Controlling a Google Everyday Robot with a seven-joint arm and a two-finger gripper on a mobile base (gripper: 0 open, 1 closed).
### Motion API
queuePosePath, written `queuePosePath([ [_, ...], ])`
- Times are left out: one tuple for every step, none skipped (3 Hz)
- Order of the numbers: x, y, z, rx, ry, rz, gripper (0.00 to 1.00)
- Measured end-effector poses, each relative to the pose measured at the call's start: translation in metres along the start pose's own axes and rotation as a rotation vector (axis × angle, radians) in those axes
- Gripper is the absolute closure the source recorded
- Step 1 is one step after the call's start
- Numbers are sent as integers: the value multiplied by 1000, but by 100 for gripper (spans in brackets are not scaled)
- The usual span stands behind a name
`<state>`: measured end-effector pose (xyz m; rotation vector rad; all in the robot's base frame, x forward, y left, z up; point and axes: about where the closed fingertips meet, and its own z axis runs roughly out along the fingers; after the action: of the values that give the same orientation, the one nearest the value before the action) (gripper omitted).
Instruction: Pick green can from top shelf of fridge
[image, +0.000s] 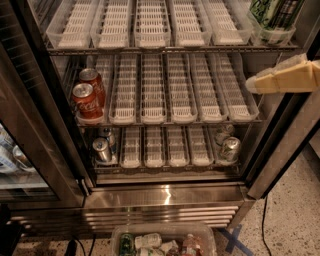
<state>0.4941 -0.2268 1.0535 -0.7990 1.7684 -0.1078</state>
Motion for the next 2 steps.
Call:
queuePosePath([
  [-2, -11, 8, 51, -12, 20, 0],
  [-7, -25, 22, 100, -39, 66, 0],
])
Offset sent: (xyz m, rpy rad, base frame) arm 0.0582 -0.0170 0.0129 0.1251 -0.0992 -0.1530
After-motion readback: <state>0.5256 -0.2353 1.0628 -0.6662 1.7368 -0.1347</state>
